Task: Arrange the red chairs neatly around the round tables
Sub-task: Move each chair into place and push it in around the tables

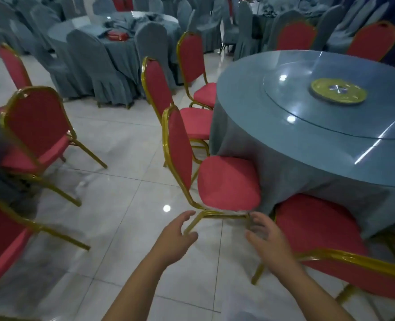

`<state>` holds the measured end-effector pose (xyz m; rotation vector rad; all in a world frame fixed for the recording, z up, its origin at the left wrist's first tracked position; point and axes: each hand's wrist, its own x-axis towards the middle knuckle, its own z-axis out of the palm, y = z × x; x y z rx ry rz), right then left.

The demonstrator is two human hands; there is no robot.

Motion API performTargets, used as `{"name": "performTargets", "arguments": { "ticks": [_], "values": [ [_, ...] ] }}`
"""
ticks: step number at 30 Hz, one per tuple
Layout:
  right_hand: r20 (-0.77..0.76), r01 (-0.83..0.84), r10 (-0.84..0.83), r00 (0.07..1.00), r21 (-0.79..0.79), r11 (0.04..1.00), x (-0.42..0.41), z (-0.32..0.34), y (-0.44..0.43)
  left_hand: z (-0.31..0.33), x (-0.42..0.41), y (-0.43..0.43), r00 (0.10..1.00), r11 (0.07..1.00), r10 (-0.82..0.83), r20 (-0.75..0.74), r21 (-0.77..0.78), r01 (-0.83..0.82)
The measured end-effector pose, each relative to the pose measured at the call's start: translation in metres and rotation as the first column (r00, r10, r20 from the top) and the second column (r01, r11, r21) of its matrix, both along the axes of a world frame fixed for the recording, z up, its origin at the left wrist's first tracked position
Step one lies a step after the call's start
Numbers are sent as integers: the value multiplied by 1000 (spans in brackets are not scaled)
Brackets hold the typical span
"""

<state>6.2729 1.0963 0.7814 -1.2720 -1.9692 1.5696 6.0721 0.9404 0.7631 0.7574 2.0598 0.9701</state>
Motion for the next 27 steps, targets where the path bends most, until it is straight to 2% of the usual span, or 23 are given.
{"name": "performTargets", "arguments": {
  "ticks": [4,7,12,15,18,20,22,25,27],
  "values": [
    [32,-54,54,998,-25,998,-66,-17,8,0,-64,-9,998,998,58,-23,33,-57],
    [59,-78,81,995,-50,996,-130,-36,26,-1,-118,-4,998,999,41,-48,10,-40],
    [8,-99,101,995,-158,983,-272,-49,67,12,-229,27,987,996,-5,-163,-87,-10],
    [-61,-128,117,991,-238,963,-360,-41,86,29,-294,42,983,984,-59,-175,-178,28],
    [-117,-138,114,986,-216,967,-443,-32,100,43,-356,53,983,990,-16,-185,-138,-9],
    [-66,-115,106,992,-157,981,-487,-28,107,43,-388,59,981,992,51,-187,-108,-72],
    [49,-81,85,995,-83,993,-514,-32,110,37,-410,65,982,992,62,-177,-101,-81],
    [252,77,-87,964,51,996,-533,-42,104,25,-441,82,991,994,-13,-136,-108,-2],
    [301,196,-221,928,111,974,-542,-49,104,16,-463,99,995,995,-36,-95,-92,27]
  ]
}}
